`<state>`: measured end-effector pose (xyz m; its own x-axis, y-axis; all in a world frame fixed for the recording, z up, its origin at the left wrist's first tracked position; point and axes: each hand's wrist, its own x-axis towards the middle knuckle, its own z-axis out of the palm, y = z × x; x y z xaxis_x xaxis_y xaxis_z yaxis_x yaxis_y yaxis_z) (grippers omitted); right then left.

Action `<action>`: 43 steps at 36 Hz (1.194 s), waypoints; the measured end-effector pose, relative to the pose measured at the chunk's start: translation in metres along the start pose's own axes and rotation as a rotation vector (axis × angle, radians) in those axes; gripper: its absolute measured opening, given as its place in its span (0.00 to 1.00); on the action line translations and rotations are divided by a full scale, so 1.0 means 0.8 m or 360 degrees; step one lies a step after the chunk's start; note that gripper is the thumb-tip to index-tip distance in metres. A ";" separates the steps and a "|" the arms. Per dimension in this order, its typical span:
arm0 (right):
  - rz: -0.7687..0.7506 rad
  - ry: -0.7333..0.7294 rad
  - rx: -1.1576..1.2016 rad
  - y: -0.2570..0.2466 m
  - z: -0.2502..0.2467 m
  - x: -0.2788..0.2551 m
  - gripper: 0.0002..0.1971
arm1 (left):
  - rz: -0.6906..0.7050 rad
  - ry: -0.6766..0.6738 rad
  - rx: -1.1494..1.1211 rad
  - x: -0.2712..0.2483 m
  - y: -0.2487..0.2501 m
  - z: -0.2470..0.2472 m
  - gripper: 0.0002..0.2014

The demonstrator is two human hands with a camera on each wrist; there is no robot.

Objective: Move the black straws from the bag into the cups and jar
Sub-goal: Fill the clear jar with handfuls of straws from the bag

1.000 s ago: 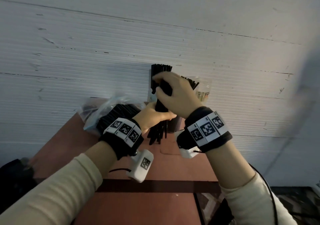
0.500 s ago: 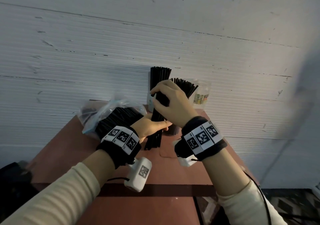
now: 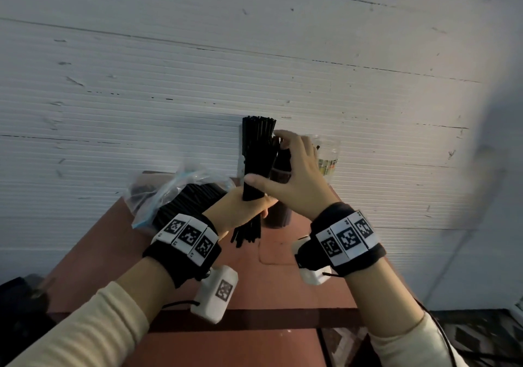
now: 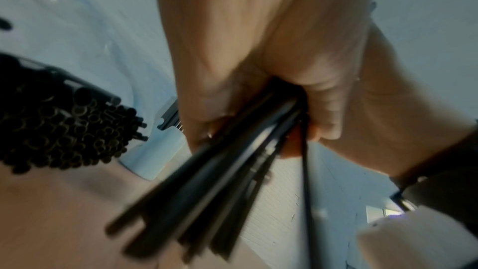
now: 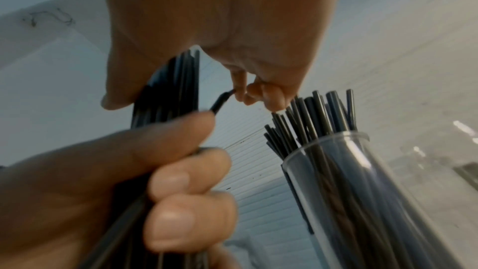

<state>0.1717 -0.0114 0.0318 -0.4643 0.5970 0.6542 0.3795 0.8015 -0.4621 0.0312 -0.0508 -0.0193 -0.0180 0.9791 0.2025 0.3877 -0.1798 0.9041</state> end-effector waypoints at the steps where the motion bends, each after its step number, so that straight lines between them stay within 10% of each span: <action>1: 0.0062 -0.0098 0.0062 0.001 -0.002 -0.001 0.46 | 0.0063 -0.0098 0.0014 -0.002 0.006 -0.002 0.12; 5: 0.0237 -0.0262 0.0231 0.011 -0.002 -0.004 0.52 | 0.0218 -0.0392 0.0008 -0.007 0.015 -0.003 0.10; 17: 0.0381 -0.0187 0.0454 0.027 -0.006 -0.006 0.58 | 0.0174 -0.0320 -0.0096 0.012 0.001 -0.003 0.06; 26: 0.0216 -0.0403 0.0381 0.025 0.000 0.003 0.15 | 0.0230 -0.0417 -0.0122 0.017 0.014 0.005 0.19; 30: 0.0107 -0.0294 0.0404 0.029 0.005 0.010 0.20 | 0.0225 -0.0424 -0.0082 0.022 0.023 0.011 0.04; 33: 0.0085 -0.0235 0.0416 0.027 0.002 0.024 0.18 | 0.0280 -0.0281 -0.0057 0.031 0.030 0.014 0.00; 43: 0.0105 0.0260 0.0508 0.030 -0.067 0.090 0.11 | 0.0281 0.0687 0.0022 0.071 0.033 0.021 0.46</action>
<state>0.1902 0.0492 0.0999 -0.3034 0.6551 0.6919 0.1234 0.7471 -0.6532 0.0560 0.0016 0.0097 -0.3315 0.8041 0.4935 0.4317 -0.3359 0.8372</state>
